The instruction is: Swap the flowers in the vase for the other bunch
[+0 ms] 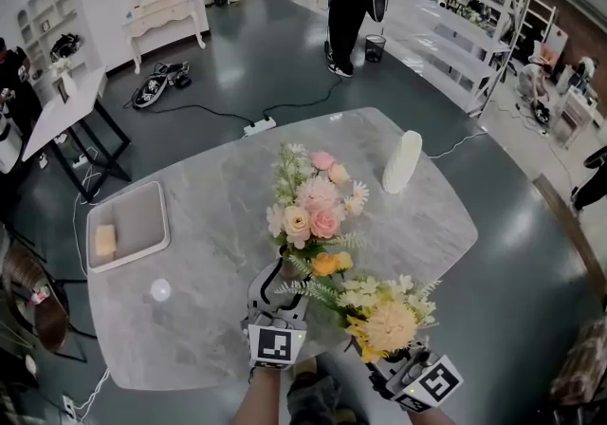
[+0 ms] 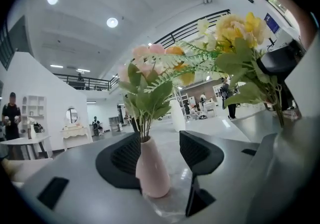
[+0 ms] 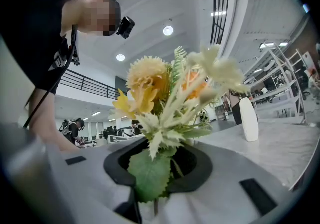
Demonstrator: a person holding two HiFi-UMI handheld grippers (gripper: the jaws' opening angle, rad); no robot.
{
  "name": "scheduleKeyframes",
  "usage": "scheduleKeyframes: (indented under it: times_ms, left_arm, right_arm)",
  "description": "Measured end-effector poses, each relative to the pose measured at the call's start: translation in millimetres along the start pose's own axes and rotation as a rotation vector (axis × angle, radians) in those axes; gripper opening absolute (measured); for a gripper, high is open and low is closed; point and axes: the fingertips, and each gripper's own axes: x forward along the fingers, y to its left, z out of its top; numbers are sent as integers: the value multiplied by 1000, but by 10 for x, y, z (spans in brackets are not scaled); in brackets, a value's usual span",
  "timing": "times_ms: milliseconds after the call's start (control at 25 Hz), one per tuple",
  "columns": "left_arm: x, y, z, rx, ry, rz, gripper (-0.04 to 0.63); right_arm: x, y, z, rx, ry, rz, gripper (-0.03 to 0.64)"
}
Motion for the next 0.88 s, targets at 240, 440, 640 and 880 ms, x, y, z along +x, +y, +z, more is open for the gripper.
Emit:
scheduleKeyframes:
  times_ms: [240, 440, 640, 880]
  left_arm:
    - [-53, -15, -78, -17, 14, 3, 236]
    - [-101, 26, -128, -43, 23, 25, 236]
    - [-6, 18, -21, -35, 11, 27, 236]
    - [147, 56, 78, 3, 34, 32, 287]
  right_arm:
    - [-92, -38, 87, -4, -27, -24, 117]
    - [-187, -26, 146, -10, -38, -36, 117]
    - [-217, 103, 40, -28, 6, -15, 117]
    - [-217, 163, -18, -3, 8, -7, 118]
